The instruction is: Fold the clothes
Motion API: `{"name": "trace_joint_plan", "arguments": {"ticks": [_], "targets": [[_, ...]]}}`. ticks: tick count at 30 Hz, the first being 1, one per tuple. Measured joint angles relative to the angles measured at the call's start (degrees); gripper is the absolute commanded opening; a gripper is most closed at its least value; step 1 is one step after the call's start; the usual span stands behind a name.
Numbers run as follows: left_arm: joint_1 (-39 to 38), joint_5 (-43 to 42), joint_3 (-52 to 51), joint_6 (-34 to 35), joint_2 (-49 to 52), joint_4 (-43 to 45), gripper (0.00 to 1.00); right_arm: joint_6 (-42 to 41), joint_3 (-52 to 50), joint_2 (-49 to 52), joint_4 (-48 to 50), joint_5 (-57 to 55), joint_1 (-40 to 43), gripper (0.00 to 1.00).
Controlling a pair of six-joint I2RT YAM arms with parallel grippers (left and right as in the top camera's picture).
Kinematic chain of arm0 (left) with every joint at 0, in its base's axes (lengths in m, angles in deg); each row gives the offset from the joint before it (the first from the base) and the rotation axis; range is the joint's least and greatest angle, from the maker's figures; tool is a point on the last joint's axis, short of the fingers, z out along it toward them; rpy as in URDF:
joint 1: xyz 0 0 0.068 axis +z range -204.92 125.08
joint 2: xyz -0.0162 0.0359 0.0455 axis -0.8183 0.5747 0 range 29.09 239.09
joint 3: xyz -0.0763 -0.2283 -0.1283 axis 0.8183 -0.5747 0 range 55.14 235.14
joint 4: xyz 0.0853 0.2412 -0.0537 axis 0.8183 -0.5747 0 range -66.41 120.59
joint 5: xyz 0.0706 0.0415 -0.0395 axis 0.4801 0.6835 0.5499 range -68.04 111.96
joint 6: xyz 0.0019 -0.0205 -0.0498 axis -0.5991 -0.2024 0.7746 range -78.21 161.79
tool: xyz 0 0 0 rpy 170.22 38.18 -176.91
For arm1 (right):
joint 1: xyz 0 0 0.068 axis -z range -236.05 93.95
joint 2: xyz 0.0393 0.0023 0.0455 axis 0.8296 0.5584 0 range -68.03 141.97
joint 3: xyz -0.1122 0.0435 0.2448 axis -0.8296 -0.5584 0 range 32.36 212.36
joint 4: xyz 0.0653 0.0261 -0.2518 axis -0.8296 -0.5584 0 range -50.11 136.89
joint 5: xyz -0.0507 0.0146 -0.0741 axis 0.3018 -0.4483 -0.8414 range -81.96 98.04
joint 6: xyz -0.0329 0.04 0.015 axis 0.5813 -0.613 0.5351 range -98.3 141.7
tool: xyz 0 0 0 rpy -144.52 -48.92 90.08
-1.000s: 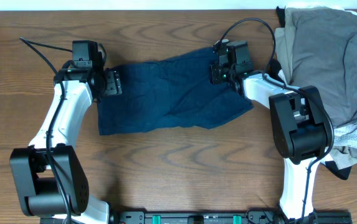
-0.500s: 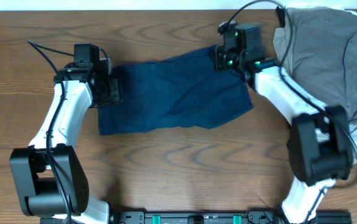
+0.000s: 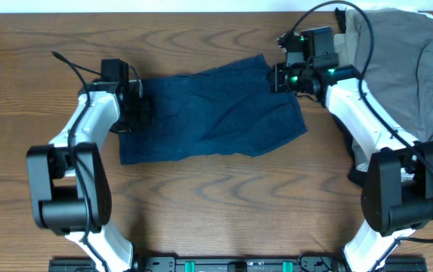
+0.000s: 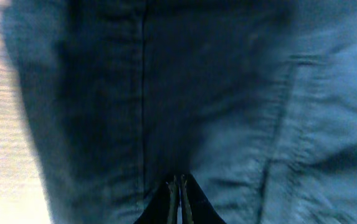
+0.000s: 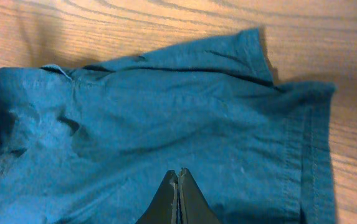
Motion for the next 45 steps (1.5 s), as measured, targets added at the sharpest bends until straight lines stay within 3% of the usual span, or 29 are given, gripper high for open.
{"name": "trace_joint_plan", "arguments": {"ticks": [7, 11, 15, 17, 22, 26, 34, 39, 45], "targets": [[0.0, 0.0, 0.0, 0.0, 1.7, 0.1, 0.06, 1.9, 0.0, 0.0, -1.5, 3.0, 3.0, 0.01], [0.0, 0.0, 0.0, 0.0, 0.8, -5.1, 0.07, 2.2, 0.0, 1.6, -1.9, 3.8, 3.3, 0.01], [0.0, 0.0, 0.3, 0.1, -2.3, -8.2, 0.13, 2.4, 0.0, 5.9, -1.7, 4.0, 3.3, 0.01], [0.0, 0.0, 0.6, 0.0, -4.3, -8.4, 0.17, 2.7, 0.0, 8.5, -1.4, 3.7, 3.3, 0.01], [0.0, 0.0, 1.4, 0.0, -7.2, -8.4, 0.58, 3.3, -0.1, 11.7, -0.6, 1.5, 3.3, 0.01], [0.5, 0.0, 1.4, 0.1, -7.2, -8.5, 0.8, 4.1, -0.1, 12.0, 0.2, -0.2, 3.3, 0.01], [4.5, 0.0, 1.4, 0.9, -7.2, -8.4, 0.86, 5.2, -0.1, 14.1, 1.2, -2.7, 3.1, 0.01], [7.0, 0.0, 1.4, 1.6, -7.2, -8.4, 0.95, 5.9, -0.1, 14.3, 1.9, -4.3, 2.3, 0.01], [7.1, -1.4, 1.4, 1.6, -6.0, -7.4, 0.95, 5.9, -0.1, 14.3, 2.1, -5.4, 1.7, 0.01]]}}
